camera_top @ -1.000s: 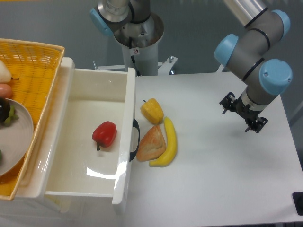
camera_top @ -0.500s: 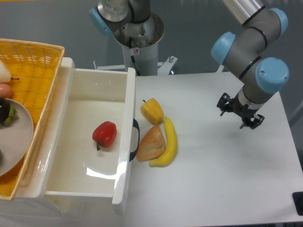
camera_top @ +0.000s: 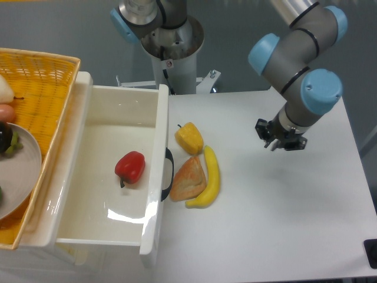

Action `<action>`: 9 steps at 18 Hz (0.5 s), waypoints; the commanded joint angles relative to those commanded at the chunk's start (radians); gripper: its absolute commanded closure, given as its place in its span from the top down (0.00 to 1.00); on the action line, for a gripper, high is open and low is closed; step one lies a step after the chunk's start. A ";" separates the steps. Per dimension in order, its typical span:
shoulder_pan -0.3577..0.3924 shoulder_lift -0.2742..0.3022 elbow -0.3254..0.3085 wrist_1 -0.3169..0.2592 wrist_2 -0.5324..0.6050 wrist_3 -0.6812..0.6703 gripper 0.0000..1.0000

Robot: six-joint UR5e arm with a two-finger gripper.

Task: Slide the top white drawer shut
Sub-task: 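Move the gripper toward the open white drawer's front panel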

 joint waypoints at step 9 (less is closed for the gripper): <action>-0.009 0.054 -0.052 -0.034 -0.144 -0.140 0.00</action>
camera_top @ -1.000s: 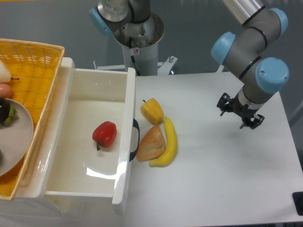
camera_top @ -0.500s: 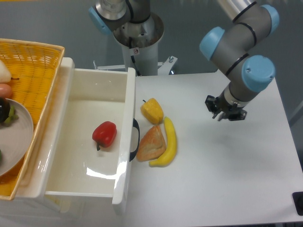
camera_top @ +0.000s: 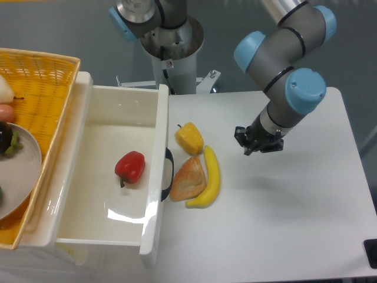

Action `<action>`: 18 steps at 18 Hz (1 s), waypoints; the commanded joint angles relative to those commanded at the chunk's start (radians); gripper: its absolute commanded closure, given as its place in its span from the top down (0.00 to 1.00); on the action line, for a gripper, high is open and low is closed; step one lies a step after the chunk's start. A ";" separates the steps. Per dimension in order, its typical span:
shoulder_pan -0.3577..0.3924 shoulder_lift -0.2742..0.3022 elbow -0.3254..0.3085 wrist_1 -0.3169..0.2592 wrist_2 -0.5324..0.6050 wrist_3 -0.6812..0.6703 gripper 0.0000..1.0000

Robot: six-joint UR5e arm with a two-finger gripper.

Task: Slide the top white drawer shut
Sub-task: 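Move the gripper toward the open white drawer's front panel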

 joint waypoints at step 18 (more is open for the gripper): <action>-0.038 -0.014 0.054 0.000 -0.322 -0.180 0.00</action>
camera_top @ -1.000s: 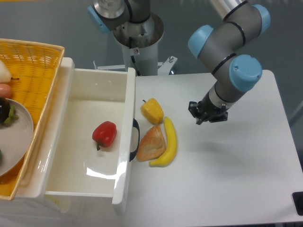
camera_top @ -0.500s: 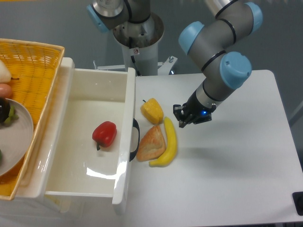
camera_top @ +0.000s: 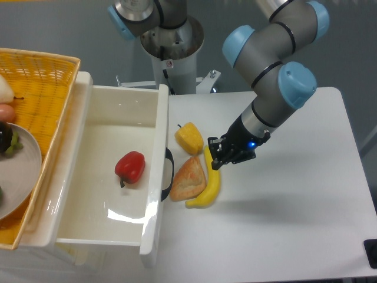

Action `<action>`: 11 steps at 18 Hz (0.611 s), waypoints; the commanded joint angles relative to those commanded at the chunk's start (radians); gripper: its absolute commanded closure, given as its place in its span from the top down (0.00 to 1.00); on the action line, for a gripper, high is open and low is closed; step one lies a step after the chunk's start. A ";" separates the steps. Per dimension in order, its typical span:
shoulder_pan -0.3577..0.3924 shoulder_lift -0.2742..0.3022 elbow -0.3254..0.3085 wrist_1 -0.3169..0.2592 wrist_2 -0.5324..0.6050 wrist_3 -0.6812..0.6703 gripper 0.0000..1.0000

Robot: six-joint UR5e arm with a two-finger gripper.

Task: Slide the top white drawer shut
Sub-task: 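Move the gripper toward the open white drawer's front panel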

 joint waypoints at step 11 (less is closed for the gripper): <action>-0.057 -0.014 0.000 0.003 -0.026 -0.028 0.00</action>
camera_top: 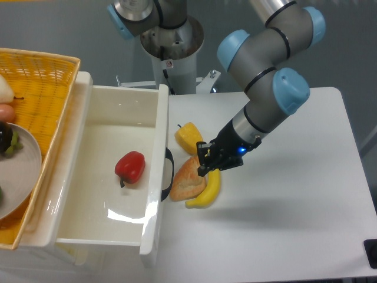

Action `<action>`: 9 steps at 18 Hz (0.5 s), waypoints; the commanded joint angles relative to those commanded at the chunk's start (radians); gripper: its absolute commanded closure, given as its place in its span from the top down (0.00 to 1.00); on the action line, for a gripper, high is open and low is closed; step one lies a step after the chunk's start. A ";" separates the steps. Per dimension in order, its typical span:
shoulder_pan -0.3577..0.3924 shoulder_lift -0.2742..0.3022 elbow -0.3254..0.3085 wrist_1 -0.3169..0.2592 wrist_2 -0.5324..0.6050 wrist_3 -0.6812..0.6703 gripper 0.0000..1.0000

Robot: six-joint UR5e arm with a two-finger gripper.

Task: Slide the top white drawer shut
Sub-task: 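Move the gripper toward the open white drawer's front panel, then press the gripper against the drawer front and begin pushing it inward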

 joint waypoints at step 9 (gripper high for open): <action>-0.041 0.003 -0.002 -0.003 -0.021 -0.009 0.00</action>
